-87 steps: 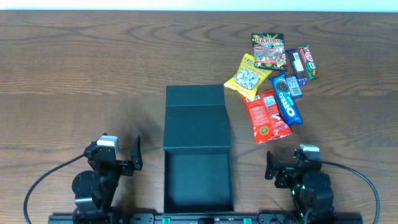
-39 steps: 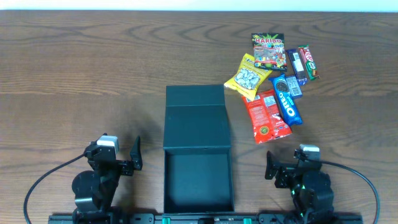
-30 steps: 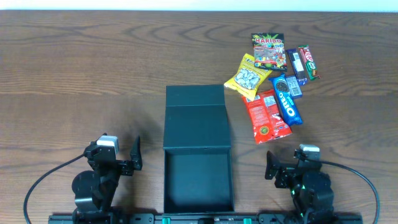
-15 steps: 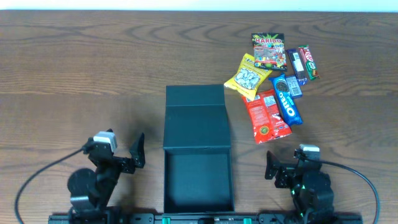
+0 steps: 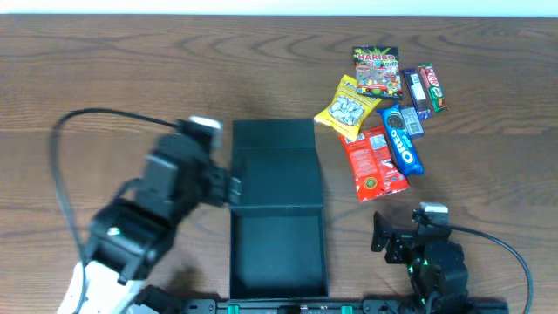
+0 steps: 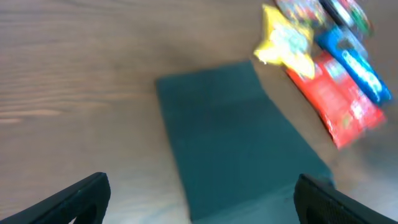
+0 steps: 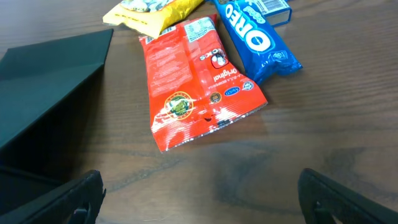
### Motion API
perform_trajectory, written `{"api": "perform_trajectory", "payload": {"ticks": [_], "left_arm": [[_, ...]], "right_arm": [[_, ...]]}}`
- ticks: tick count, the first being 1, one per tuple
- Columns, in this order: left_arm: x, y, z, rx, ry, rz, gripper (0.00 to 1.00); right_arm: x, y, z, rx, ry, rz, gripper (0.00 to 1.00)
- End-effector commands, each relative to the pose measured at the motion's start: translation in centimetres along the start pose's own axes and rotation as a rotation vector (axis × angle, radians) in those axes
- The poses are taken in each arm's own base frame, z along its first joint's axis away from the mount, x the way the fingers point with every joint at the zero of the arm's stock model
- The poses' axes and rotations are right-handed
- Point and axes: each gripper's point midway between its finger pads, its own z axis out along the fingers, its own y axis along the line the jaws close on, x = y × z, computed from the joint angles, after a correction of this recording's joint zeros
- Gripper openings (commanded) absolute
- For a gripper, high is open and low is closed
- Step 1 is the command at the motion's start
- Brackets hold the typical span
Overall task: Pack container
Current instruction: 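Lower the left gripper onto the green box's near edge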
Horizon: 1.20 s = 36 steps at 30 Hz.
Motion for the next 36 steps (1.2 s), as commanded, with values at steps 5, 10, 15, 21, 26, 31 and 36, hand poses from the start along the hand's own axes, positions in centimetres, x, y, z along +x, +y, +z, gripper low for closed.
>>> {"api": "perform_trajectory", "payload": {"ticks": [5,10,15,21,26,31,36], "left_arm": [[5.4,-1.2,0.5,-0.134,0.191,-0.251,0.95],[8.7,-2.1,0.0,-0.166,0.28,-0.219,0.95],[12.1,-1.2,1.1,-0.225,0.347,-0.271,0.95],[15.5,-0.2,3.6,-0.251,0.376,-0.288,0.95],[17.8,0.5,4.8,-0.263,0.405,-0.282,0.95],[19.5,1.2,5.4,-0.28,0.423,-0.275,0.95],[19.1,0.5,6.9,-0.244,0.381,-0.279,0.71]], "right_arm": [[0.2,-0.1,0.1,0.002,0.003,-0.013,0.99],[0.2,-0.1,0.1,0.002,0.003,-0.013,0.99],[0.2,-0.1,0.1,0.002,0.003,-0.013,0.99],[0.2,-0.1,0.1,0.002,0.003,-0.013,0.99],[0.2,-0.1,0.1,0.003,0.003,-0.013,0.99],[0.2,-0.1,0.1,0.002,0.003,-0.013,0.99],[0.2,-0.1,0.1,0.002,0.003,-0.013,0.99]]}}
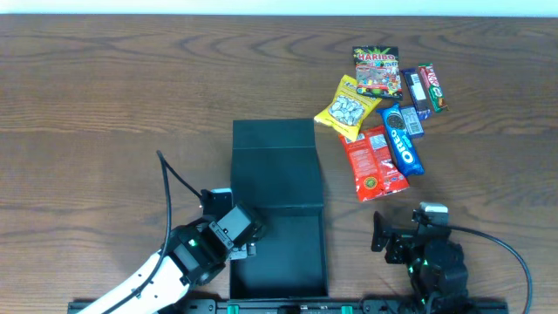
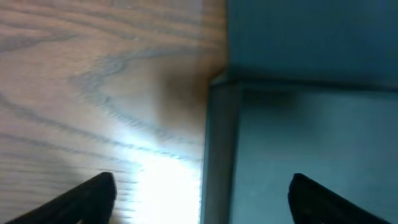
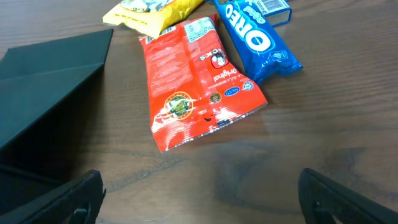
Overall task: Pack container
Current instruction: 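Lower the left gripper onto the green box's near edge, then push the green box forward with the left gripper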
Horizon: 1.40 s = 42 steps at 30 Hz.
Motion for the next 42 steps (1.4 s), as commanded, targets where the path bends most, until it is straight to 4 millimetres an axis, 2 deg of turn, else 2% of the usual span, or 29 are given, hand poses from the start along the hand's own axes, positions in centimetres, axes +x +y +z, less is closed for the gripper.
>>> {"api": "perform_trajectory", "payload": {"ticks": [1,4,5,13,17,21,24,28,35,39,42], "left_arm": [[0.2,0.0,0.9,-0.008,0.003,0.003,0.49],[-0.2,-0.8,1.1,0.015,-0.01,-0.002,0.12],[-0.3,-0.9,1.1,0.019,-0.013,-0.004,0.07],[-1.4,-1.4,1.0,0.032,-0.064,0.02,0.06],[-3.3,-0.1,1.0,-0.025,-0.137,0.004,0.06],[-4.6,2.0,2.7,0.011,-0.03,-0.037,0.06],[-7.2,2.3,3.5,0.103,-0.031,-0.046,0.06],[-10.6,3.0,3.6,0.134,-0.041,-0.026,0.06],[-14.4,1.4,5.7,0.124,0.033,0.124,0.06],[-17.1,0.4,7.6,0.115,0.064,0.128,0.06],[-19.3,-0.4,8.0,0.121,0.043,0.127,0.06]], "right_arm": [[0.2,-0.1,0.1,0.002,0.003,-0.013,0.99],[0.2,-0.1,0.1,0.002,0.003,-0.013,0.99],[0.2,-0.1,0.1,0.002,0.003,-0.013,0.99],[0.2,-0.1,0.1,0.002,0.003,-0.013,0.99],[0.2,-0.1,0.1,0.002,0.003,-0.013,1.0],[0.2,-0.1,0.1,0.002,0.003,-0.013,0.99],[0.2,-0.1,0.1,0.002,0.003,-0.013,0.99],[0.2,-0.1,0.1,0.002,0.003,-0.013,0.99],[0.2,-0.1,0.1,0.002,0.003,-0.013,0.99],[0.2,-0.1,0.1,0.002,0.003,-0.013,0.99],[0.2,-0.1,0.1,0.002,0.003,-0.013,0.99]]}}
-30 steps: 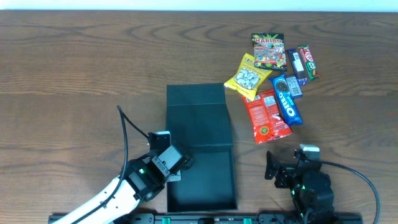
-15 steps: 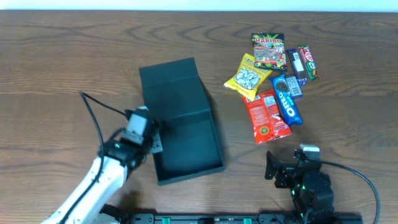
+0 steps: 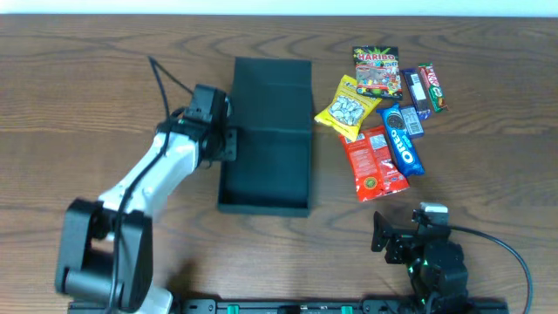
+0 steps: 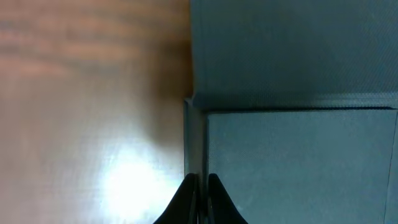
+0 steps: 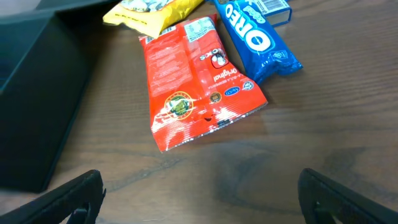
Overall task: Pack container
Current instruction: 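Push the green box forward with the left gripper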
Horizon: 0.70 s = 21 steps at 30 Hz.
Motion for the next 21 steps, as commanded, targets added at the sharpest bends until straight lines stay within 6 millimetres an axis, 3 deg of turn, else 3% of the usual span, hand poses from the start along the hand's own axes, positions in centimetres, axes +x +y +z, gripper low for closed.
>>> {"api": "perform_trajectory", "payload": {"ticks": [1,4,8,13,21], "left_arm": [[-1.5,-0.5,0.8,0.016,0.007,0.015,0.06],[-3.5,-1.0,0.7,0.022,-0.022,0.018,0.06],[-4.7,-1.3,0.9,0.025,-0.032,0.018,0.06],[-3.5,-0.9,2.0,0.012,0.027,-0.039,0.06],[-2.8,-2.0,2.0,0.073,0.065,-0.09,0.06]], "right_arm": [[0.3,-0.1,0.1,0.002,0.004,-0.013,0.99],[0.3,-0.1,0.1,0.002,0.004,-0.013,0.99],[0.3,-0.1,0.1,0.002,0.004,-0.013,0.99],[0.3,-0.1,0.1,0.002,0.004,-0.013,0.99],[0.3,-0.1,0.1,0.002,0.004,-0.013,0.99]]}}
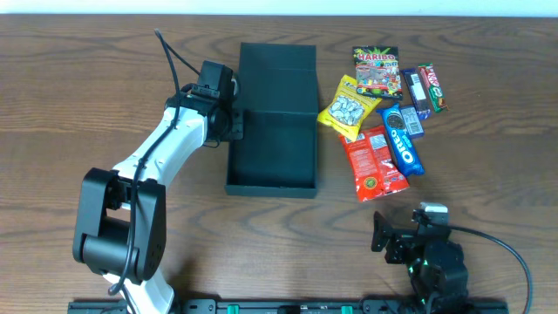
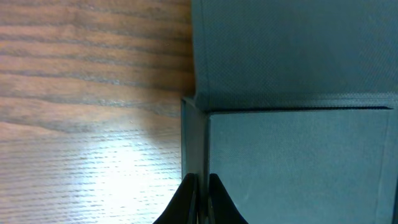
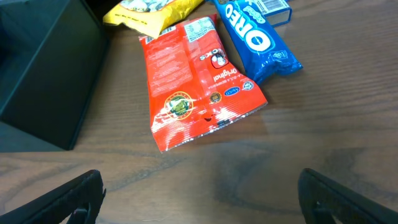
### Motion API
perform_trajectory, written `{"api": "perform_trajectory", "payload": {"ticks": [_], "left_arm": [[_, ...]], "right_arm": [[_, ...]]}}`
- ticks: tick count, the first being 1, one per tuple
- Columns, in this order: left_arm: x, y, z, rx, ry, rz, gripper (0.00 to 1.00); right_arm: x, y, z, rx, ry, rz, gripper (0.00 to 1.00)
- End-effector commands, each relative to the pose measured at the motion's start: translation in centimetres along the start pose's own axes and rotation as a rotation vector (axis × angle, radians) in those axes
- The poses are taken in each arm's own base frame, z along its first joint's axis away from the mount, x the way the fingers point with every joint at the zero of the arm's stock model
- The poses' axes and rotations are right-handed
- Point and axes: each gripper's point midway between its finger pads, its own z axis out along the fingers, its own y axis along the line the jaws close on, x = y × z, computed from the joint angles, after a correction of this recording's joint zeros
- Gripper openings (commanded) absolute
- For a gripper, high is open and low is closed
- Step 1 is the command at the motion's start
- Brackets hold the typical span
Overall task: Pack container
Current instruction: 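Push the green box forward with the left gripper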
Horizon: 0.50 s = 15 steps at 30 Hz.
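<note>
A dark open box (image 1: pixel 272 148) with its lid flap laid back lies at the table's middle rear. My left gripper (image 1: pixel 234 124) is shut on the box's left wall (image 2: pixel 194 143), one finger on each side of it. Right of the box lie the snacks: a red packet (image 1: pixel 372 163), a blue Oreo pack (image 1: pixel 402 139), a yellow bag (image 1: pixel 347 106), a Haribo bag (image 1: pixel 377 70) and candy bars (image 1: pixel 425 89). My right gripper (image 1: pixel 417 240) rests open at the front right, short of the red packet (image 3: pixel 199 81).
Bare wooden table surrounds the box on the left and front. The left arm's cable (image 1: pixel 171 65) arcs above the table left of the box. The box's dark corner (image 3: pixel 50 81) shows at the left of the right wrist view.
My left gripper, still shut on the box wall, has shifted the box a little farther back and to the right. The right arm has not moved.
The box lay at the table's front edge with my left gripper open and above it. Then the gripper was low at the box's left wall, still open. Then it was shut on the wall with the box moved rearward, and now slightly farther.
</note>
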Motion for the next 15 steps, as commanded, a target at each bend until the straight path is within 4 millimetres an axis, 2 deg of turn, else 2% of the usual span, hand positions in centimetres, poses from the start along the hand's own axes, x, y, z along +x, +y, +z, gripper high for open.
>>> {"api": "perform_trajectory", "payload": {"ticks": [1,7,8,9,10,11,15], "left_arm": [[0.7,-0.7,0.7,0.044,0.051,-0.071,0.06],[0.7,-0.6,0.7,0.04,0.05,-0.071,0.06],[0.7,-0.6,0.7,0.041,0.049,-0.068,0.2],[0.7,-0.6,0.7,0.04,0.05,-0.068,0.72],[0.8,-0.6,0.7,0.04,0.052,-0.068,0.87],[0.8,-0.6,0.6,0.04,0.055,-0.061,0.95],[0.0,-1.0,-1.4,0.042,0.044,-0.045,0.95]], "right_arm": [[0.2,-0.1,0.1,0.002,0.003,-0.013,0.99],[0.2,-0.1,0.1,0.002,0.003,-0.013,0.99],[0.2,-0.1,0.1,0.002,0.003,-0.013,0.99],[0.2,-0.1,0.1,0.002,0.003,-0.013,0.99],[0.2,-0.1,0.1,0.003,0.003,-0.013,0.99],[0.2,-0.1,0.1,0.002,0.003,-0.013,0.99],[0.2,-0.1,0.1,0.002,0.003,-0.013,0.99]]}}
